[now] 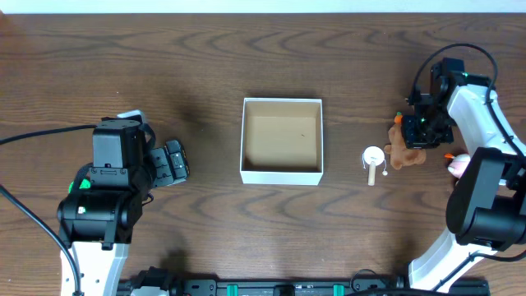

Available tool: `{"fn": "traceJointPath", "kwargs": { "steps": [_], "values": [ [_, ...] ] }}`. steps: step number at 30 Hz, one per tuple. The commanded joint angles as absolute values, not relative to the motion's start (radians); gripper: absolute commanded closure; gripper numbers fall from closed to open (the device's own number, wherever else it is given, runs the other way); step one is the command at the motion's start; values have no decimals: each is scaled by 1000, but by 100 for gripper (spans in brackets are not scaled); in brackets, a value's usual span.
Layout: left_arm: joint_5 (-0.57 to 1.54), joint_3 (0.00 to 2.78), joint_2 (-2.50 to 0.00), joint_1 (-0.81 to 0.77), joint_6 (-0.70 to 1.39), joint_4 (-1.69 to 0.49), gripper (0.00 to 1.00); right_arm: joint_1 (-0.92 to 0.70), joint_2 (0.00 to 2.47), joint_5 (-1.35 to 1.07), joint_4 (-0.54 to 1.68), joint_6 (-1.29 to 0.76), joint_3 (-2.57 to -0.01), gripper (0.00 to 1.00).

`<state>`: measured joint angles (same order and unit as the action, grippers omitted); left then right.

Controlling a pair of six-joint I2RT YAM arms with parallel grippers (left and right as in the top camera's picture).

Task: Pack container
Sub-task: 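Reach the right gripper down and grasp the brown plush hamster, then carry the hamster left into the white box and release it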

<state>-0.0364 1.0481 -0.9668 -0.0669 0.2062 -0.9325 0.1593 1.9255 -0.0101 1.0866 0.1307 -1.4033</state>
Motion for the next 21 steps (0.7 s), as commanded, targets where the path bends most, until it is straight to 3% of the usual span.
{"fn": "traceJointPath", "kwargs": {
  "steps": [1, 3, 11, 21],
  "values": [
    [-41, 1069, -966, -62, 208, -934, 2, 126, 1901, -25, 1095, 113, -1430, 94],
    [-41, 1069, -966, -62, 208, -934, 2, 112, 1872, -22, 1113, 113, -1458, 99],
    [-41, 1068, -966, -62, 208, -934, 2, -30, 1689, -2, 1134, 149, -1623, 99],
    [-41, 1068, -966, -62, 208, -934, 2, -424, 1602, -12, 1031, 239, -1639, 99]
  ]
}}
